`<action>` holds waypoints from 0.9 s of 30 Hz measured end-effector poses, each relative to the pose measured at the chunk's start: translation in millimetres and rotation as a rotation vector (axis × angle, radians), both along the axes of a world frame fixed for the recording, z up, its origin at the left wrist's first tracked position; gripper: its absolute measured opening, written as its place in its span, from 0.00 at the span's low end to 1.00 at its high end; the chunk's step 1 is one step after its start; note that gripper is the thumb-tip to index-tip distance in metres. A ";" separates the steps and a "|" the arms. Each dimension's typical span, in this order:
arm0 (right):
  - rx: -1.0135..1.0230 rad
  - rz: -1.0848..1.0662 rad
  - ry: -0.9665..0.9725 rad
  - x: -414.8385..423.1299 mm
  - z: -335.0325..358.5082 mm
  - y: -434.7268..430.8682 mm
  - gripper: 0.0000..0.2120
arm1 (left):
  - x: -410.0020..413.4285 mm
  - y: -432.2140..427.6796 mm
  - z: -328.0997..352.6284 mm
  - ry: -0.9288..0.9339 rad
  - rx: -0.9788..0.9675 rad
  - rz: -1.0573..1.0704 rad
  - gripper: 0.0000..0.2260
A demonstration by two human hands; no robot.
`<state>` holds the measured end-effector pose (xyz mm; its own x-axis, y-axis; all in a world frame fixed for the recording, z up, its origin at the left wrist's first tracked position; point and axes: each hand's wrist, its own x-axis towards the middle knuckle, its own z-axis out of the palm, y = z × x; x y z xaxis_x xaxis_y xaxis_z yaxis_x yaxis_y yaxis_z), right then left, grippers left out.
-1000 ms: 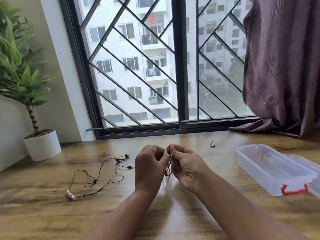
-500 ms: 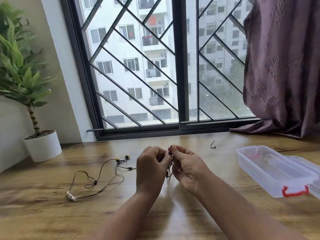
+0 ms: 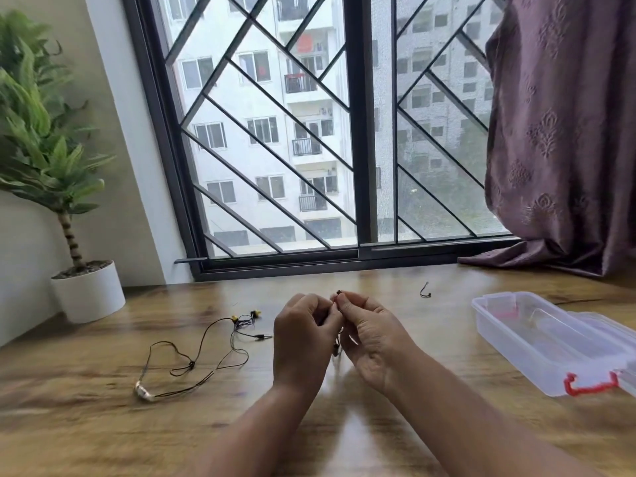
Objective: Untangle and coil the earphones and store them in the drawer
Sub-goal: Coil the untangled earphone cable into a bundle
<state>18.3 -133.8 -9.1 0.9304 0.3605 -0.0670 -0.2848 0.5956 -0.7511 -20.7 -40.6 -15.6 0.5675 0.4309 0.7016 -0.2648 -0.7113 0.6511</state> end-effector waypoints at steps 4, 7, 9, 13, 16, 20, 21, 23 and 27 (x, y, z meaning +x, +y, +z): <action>-0.010 0.010 -0.020 0.0 -0.4 0.0 0.04 | 1.0 1.7 -0.9 -0.014 0.019 0.003 0.11; 0.004 0.036 -0.013 0.9 -0.2 0.3 0.05 | 0.8 3.1 -1.3 -0.026 0.030 -0.003 0.11; 0.033 0.056 -0.006 2.0 -0.2 0.3 0.06 | 0.4 3.3 -1.1 -0.039 0.024 -0.012 0.11; 0.054 0.100 0.011 0.9 -0.9 2.0 0.07 | 0.7 2.6 -0.3 -0.057 -0.004 0.001 0.13; 0.044 0.104 0.006 0.3 -2.1 3.1 0.10 | 1.2 2.7 0.1 -0.053 -0.001 0.017 0.15; 0.022 0.094 0.002 -0.7 -1.8 2.5 0.10 | 2.0 3.6 -0.3 -0.037 -0.004 0.031 0.16; 0.018 0.096 -0.001 -1.0 -1.7 2.8 0.09 | 2.2 3.6 -0.4 -0.036 -0.006 0.034 0.15; 0.014 0.096 -0.004 -1.0 -2.5 4.3 0.06 | 2.3 3.2 -0.5 -0.038 -0.008 0.037 0.15; 0.027 0.091 0.003 0.1 -3.7 5.9 0.04 | 2.2 2.8 -0.6 -0.039 -0.011 0.039 0.16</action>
<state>18.4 -127.9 -12.8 0.8935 0.4452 -0.0586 -0.3407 0.5870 -0.7344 -18.5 -37.8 -16.2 0.5225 0.4598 0.7181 -0.2624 -0.7146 0.6485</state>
